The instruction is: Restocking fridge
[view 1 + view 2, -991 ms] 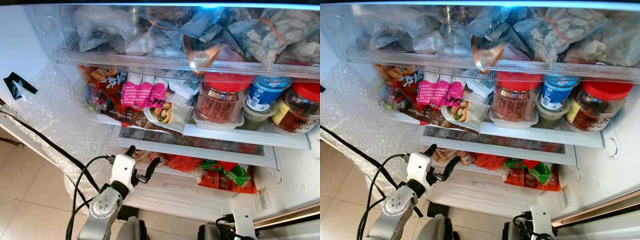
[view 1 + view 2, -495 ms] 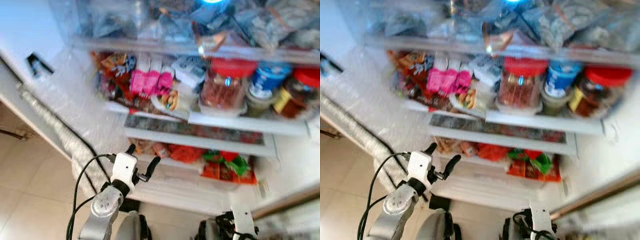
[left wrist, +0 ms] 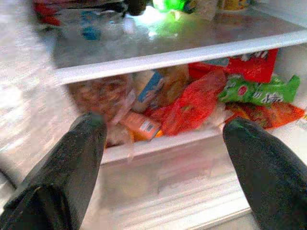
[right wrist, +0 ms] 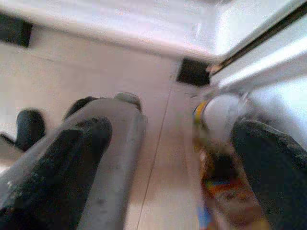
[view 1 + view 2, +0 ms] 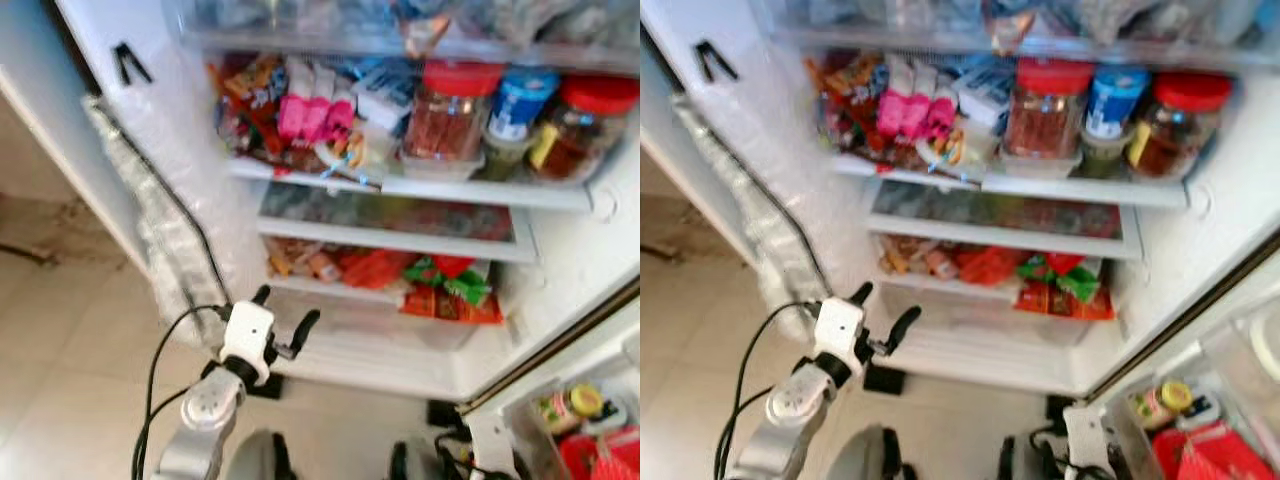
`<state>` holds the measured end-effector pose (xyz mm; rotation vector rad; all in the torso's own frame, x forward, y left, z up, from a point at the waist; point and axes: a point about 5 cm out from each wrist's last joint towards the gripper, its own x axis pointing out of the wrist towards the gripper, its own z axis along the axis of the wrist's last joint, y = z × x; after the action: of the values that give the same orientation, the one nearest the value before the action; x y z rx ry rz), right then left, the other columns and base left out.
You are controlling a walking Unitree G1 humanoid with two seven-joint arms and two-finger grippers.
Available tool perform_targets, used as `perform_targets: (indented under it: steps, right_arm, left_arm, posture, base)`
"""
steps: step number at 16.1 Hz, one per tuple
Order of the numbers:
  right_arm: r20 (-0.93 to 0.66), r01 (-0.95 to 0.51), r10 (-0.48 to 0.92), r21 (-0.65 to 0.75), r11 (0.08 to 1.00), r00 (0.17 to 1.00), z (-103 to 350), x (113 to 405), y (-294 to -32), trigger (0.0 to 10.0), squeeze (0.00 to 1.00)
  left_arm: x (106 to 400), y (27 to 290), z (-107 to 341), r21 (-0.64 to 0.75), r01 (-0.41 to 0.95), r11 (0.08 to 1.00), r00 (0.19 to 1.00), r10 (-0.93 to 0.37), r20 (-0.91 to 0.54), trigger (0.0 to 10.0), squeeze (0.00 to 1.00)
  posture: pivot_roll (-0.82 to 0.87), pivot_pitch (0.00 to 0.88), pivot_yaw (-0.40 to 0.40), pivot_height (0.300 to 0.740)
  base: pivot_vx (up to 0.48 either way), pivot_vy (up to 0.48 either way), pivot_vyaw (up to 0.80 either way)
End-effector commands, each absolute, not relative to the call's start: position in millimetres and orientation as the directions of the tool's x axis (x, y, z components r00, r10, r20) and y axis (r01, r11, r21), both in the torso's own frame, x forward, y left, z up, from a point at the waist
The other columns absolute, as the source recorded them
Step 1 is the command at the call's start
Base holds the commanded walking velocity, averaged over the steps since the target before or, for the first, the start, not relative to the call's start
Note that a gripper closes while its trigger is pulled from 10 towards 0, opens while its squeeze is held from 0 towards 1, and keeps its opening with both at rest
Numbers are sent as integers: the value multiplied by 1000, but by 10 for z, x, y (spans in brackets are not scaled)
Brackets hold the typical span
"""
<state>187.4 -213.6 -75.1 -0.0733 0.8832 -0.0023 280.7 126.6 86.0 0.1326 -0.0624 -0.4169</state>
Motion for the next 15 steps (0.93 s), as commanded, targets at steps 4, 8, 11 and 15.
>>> perform_targets:
  steps: [4,8,11,15]
  right_arm:
    - [-816,-23,-24,-45,999,578,-854,1690,-2096,10000,0]
    - [-816,-24,-20,-41,999,577,-856,1688,-2089,10000,0]
    - [-816,-23,-19,-40,999,577,-857,1689,-2085,10000,0]
    - [-816,-25,-14,-35,999,578,-855,1689,-2090,10000,0]
  left_arm:
    - [2782,1275,777,131,400,907,915,-403,-4,10000,0]
    - [2728,1613,351,65,232,970,955,-215,-206,10000,0]
    - [2522,2027,-94,83,59,995,899,-17,-437,10000,0]
    - [2106,2391,-486,170,-48,984,750,148,-645,10000,0]
  posture:
    - [-19,171,41,658]
    - [-18,173,41,658]
    - [-15,172,42,658]
    - [-11,172,38,658]
  base:
    - [-292,0,0]
    - [-140,0,0]
    - [0,0,0]
    - [0,197,0]
